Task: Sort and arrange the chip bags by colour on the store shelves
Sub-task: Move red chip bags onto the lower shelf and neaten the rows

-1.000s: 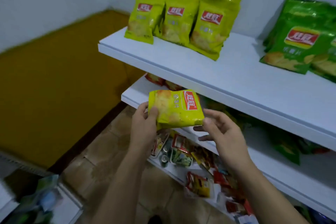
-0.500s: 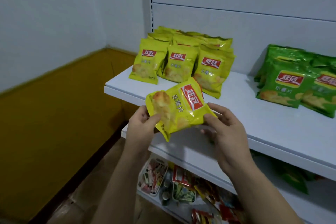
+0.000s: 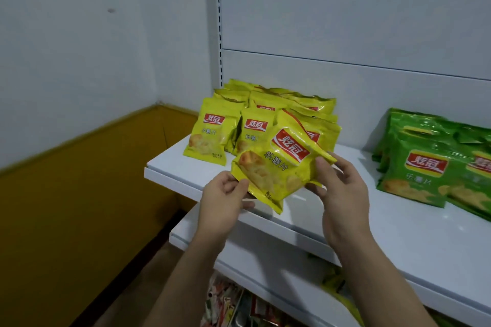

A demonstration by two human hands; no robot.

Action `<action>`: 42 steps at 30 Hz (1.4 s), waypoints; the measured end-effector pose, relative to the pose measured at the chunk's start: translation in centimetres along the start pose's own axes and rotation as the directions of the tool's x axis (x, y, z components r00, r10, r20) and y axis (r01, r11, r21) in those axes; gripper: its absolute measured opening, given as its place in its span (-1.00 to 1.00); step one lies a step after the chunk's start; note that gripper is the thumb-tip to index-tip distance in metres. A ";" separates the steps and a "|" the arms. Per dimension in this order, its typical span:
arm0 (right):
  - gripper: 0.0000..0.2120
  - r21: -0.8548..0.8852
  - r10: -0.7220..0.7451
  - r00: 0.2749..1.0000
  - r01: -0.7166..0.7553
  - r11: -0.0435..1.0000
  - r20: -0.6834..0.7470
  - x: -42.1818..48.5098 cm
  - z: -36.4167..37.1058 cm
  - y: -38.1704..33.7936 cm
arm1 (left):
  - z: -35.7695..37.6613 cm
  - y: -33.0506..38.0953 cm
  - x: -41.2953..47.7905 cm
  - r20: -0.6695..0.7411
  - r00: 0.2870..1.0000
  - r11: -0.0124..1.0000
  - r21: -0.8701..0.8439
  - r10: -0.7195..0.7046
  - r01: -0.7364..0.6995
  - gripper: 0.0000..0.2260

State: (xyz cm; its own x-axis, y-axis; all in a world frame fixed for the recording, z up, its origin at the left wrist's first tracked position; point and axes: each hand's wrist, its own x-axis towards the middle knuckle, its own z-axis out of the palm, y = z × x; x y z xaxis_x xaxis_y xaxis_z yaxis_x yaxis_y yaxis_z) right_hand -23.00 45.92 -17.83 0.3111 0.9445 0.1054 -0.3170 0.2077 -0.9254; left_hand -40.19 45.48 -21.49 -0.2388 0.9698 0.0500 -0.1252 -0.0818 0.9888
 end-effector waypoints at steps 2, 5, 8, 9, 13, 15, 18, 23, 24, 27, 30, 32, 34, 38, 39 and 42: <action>-0.81 -0.055 -0.005 0.999 0.008 0.998 0.048 1.0 0.7 0.4 | 0.3 0.3 0.7 0.010 1.000 1.000 -0.006 -0.011 0.011 -0.90; -0.94 -0.220 -0.096 0.990 0.116 0.969 0.100 3.0 1.8 0.9 | -0.2 0.7 2.0 -0.016 1.000 0.991 0.129 -0.020 0.022 -0.87; -0.83 -0.416 -0.247 0.955 0.294 0.861 0.166 5.3 3.0 0.9 | -1.7 0.9 4.1 -0.048 0.999 0.943 0.332 0.012 0.005 -0.83; -0.82 -0.466 -0.289 0.940 0.340 0.817 0.180 6.0 3.3 0.8 | -2.3 0.9 4.8 -0.062 0.997 0.899 0.437 0.048 -0.016 -0.84; -0.78 -0.599 -0.364 0.914 0.394 0.697 0.177 7.9 5.0 0.9 | -4.7 0.9 8.0 -0.044 0.973 0.668 0.735 0.225 -0.121 -0.85; -0.71 -0.678 -0.355 0.916 0.381 0.629 0.186 8.3 6.1 1.6 | -5.9 0.9 10.1 0.024 0.959 0.537 0.824 0.281 -0.178 -0.75; -0.67 -0.772 -0.347 0.923 0.342 0.536 0.168 8.5 7.6 2.8 | -7.6 0.6 12.9 0.104 0.949 0.366 0.906 0.297 -0.213 -0.50; -0.58 -0.866 -0.452 0.881 0.329 0.377 0.139 8.8 9.1 4.8 | -8.6 -0.3 15.9 0.282 0.908 0.246 0.899 0.310 -0.363 -0.32; -0.56 -0.895 -0.488 0.862 0.319 0.312 0.137 8.7 9.3 5.1 | -8.6 -0.6 16.2 0.304 0.900 0.243 0.891 0.312 -0.385 -0.33; -0.54 -0.943 -0.586 0.796 0.294 0.156 0.151 8.1 9.9 5.7 | -8.7 -1.3 16.7 0.305 0.884 0.293 0.861 0.355 -0.415 -0.38; -0.68 -0.952 -0.621 0.756 0.303 0.053 0.206 8.2 10.5 6.1 | -8.8 -1.4 17.1 0.318 0.869 0.313 0.840 0.379 -0.444 -0.40; -0.75 -0.952 -0.601 0.762 0.307 0.012 0.239 8.2 10.7 6.3 | -9.1 -1.6 17.2 0.331 0.861 0.332 0.821 0.387 -0.465 -0.40; -0.73 -0.953 -0.581 0.773 0.301 -0.015 0.254 8.0 10.7 6.4 | -9.4 -1.9 17.2 0.341 0.851 0.354 0.799 0.400 -0.486 -0.41; -0.59 -0.960 -0.548 0.796 0.277 -0.051 0.259 6.8 10.3 6.4 | -9.6 -2.5 17.0 0.336 0.845 0.400 0.767 0.417 -0.502 -0.44; -0.57 -0.956 -0.539 0.797 0.286 -0.059 0.271 6.4 10.1 6.4 | -9.6 -2.6 16.9 0.336 0.843 0.409 0.759 0.421 -0.507 -0.45; -0.54 -0.944 -0.501 0.807 0.321 -0.072 0.313 5.3 9.3 6.2 | -9.5 -2.9 16.5 0.337 0.836 0.418 0.747 0.433 -0.517 -0.48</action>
State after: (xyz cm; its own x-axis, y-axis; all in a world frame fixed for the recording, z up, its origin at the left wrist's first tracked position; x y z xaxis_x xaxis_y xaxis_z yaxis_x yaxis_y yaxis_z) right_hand -31.62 54.55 -19.64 0.1296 0.7378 0.6625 0.9687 0.0484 -0.2434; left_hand -52.94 59.53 -24.83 0.0702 0.8530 0.5172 0.7905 -0.3638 0.4927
